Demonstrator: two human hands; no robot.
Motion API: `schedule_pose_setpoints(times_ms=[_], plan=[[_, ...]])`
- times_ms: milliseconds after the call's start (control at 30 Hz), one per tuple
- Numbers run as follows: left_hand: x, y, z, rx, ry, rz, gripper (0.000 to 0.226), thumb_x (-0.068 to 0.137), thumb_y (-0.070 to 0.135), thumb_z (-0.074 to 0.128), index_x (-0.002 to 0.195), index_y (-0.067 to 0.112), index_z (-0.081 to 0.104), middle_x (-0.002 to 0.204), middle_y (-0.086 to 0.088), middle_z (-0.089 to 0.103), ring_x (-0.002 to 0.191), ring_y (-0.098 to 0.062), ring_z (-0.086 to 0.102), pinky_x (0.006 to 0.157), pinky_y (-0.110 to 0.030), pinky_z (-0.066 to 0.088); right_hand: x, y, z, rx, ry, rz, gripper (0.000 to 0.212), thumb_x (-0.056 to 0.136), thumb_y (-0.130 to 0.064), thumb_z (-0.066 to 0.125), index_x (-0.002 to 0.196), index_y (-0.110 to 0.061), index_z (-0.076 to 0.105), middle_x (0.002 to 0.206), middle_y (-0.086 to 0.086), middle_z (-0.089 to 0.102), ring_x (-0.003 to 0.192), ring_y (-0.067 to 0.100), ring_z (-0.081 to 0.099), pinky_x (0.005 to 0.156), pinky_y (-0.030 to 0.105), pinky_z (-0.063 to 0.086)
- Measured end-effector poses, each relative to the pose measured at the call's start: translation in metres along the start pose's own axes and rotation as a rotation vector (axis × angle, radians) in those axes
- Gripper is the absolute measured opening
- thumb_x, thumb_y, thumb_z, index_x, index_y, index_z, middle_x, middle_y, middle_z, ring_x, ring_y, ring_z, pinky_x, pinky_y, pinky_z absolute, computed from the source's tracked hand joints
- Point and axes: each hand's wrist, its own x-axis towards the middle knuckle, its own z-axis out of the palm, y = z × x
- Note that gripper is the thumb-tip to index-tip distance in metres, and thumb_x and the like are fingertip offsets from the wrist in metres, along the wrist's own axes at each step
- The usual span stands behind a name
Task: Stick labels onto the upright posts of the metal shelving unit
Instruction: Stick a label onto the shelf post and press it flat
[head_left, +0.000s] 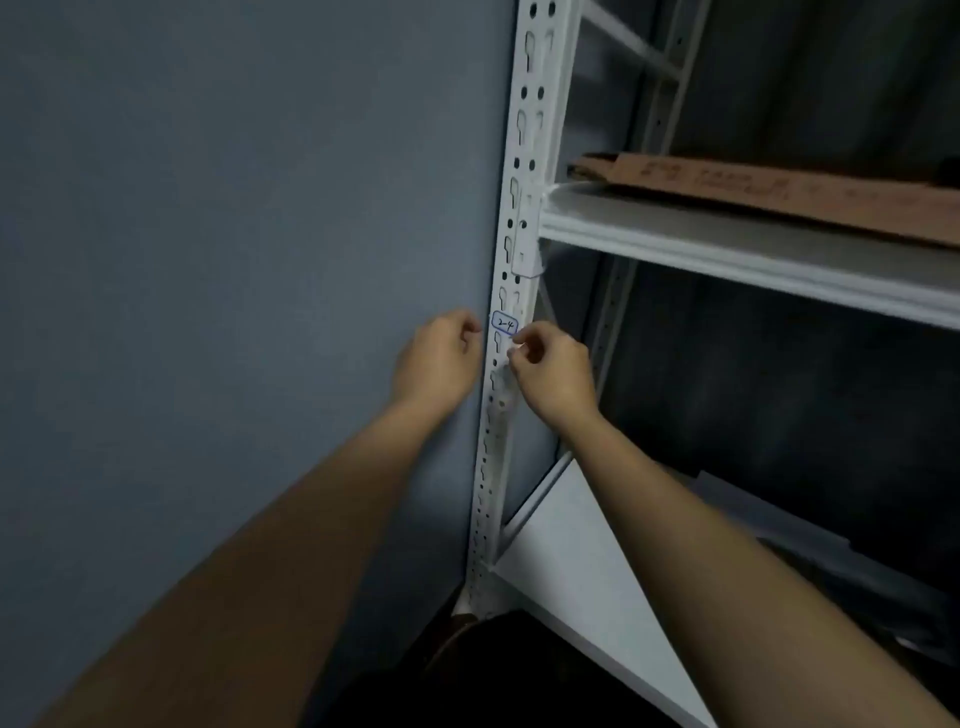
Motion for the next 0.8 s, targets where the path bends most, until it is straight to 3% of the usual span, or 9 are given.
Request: schedule_pose_setpoints(times_ms=[100, 233, 400, 533, 667, 800], plan=[[0.015, -0.012, 0.02, -0.047, 0.01, 0.028, 0.023, 0.092, 0.015, 0.05, 0.109, 0.014, 0.064, 0.108, -0.006, 0.067, 0.097, -0.025, 0.062, 0.084, -0.036, 0.05, 0.017, 0.018, 0.018, 0.043, 0.066, 0.012, 0.022, 0.087, -0.011, 0.061, 0.109, -0.011, 0.056, 0.104, 0.005, 0.056, 0.092, 0.018, 0.056, 0.088, 0.035, 0.047], [0.031, -0.027, 0.048, -0.063, -0.017, 0.086, 0.032, 0.094, 0.015, 0.049, 0.125, 0.013, 0.058, 0.12, -0.009, 0.062, 0.108, -0.025, 0.058, 0.092, -0.036, 0.046, 0.038, 0.035, 0.039, 0.122, 0.102, -0.05, 0.048, 0.086, -0.01, 0.062, 0.13, -0.01, 0.043, 0.128, 0.007, 0.048, 0.112, 0.014, 0.049, 0.092, 0.021, 0.038], [0.045, -0.04, 0.076, -0.229, 0.036, 0.101, 0.033, 0.094, 0.013, 0.048, 0.125, 0.01, 0.057, 0.122, -0.007, 0.061, 0.11, -0.021, 0.058, 0.097, -0.037, 0.046, 0.052, 0.049, 0.05, 0.409, 0.072, -0.041, 0.043, 0.095, -0.007, 0.053, 0.136, -0.016, 0.042, 0.119, -0.005, 0.06, 0.103, 0.001, 0.059, 0.086, 0.015, 0.049], [0.047, -0.041, 0.089, -0.438, 0.091, 0.096, 0.033, 0.095, 0.011, 0.045, 0.126, 0.011, 0.053, 0.119, -0.003, 0.063, 0.107, -0.013, 0.061, 0.094, -0.037, 0.05, 0.057, 0.057, 0.051, 0.512, 0.064, -0.033, 0.038, 0.096, -0.005, 0.052, 0.133, -0.013, 0.046, 0.11, -0.007, 0.064, 0.097, -0.002, 0.063, 0.088, 0.021, 0.053], [0.05, -0.033, 0.09, -0.479, 0.131, 0.073, 0.032, 0.097, 0.012, 0.044, 0.128, 0.01, 0.055, 0.114, 0.004, 0.065, 0.102, -0.008, 0.062, 0.091, -0.024, 0.05, 0.057, 0.056, 0.053, 0.546, 0.074, -0.01, 0.037, 0.096, -0.004, 0.052, 0.131, -0.013, 0.048, 0.113, 0.002, 0.066, 0.1, 0.007, 0.065, 0.09, 0.029, 0.054], [0.057, -0.027, 0.092, -0.562, 0.09, 0.006, 0.03, 0.101, 0.015, 0.038, 0.122, 0.012, 0.059, 0.108, 0.006, 0.065, 0.097, -0.007, 0.062, 0.081, -0.008, 0.046, 0.056, 0.054, 0.051, 0.559, 0.073, -0.01, 0.035, 0.098, -0.008, 0.049, 0.132, -0.015, 0.047, 0.112, 0.0, 0.065, 0.099, 0.006, 0.065, 0.087, 0.024, 0.053]])
